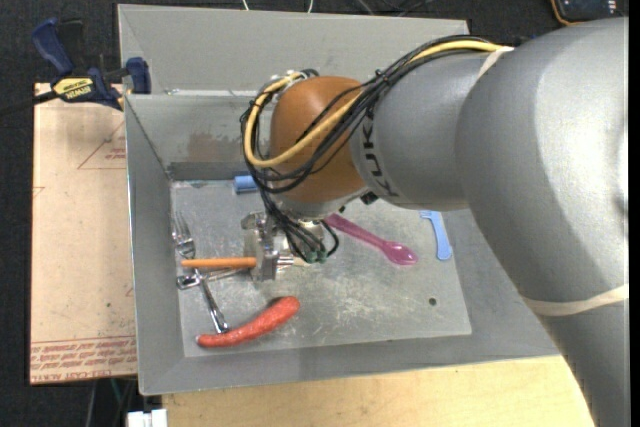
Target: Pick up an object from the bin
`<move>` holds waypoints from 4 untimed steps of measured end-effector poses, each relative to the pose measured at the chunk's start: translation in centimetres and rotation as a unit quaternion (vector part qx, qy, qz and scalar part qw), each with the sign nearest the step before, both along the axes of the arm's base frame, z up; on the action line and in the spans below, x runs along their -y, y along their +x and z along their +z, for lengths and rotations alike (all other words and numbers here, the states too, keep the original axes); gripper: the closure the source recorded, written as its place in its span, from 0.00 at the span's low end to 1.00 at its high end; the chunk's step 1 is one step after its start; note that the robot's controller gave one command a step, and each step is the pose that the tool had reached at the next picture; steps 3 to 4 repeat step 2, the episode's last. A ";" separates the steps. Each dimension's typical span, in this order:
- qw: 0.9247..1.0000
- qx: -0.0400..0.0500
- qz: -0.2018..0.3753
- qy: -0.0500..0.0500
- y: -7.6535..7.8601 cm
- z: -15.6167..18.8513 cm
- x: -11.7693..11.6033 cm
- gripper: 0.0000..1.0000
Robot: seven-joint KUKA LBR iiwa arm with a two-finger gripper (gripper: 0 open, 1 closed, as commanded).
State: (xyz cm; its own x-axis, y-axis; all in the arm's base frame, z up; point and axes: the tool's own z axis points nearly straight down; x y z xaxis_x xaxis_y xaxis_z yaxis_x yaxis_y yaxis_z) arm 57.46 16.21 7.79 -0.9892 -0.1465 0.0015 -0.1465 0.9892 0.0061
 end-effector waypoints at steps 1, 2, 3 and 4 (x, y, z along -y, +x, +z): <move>1.000 0.000 0.000 0.000 0.0 0.0 0.0 1.00; 1.000 -0.001 -0.001 0.000 -0.1 1.3 0.0 1.00; 1.000 -0.001 -0.001 0.000 -0.1 1.3 0.0 1.00; 1.000 -0.001 -0.001 0.000 -0.1 1.3 0.0 1.00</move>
Offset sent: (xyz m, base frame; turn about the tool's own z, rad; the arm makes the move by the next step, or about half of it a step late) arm 0.0000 -0.0002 0.0266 0.0003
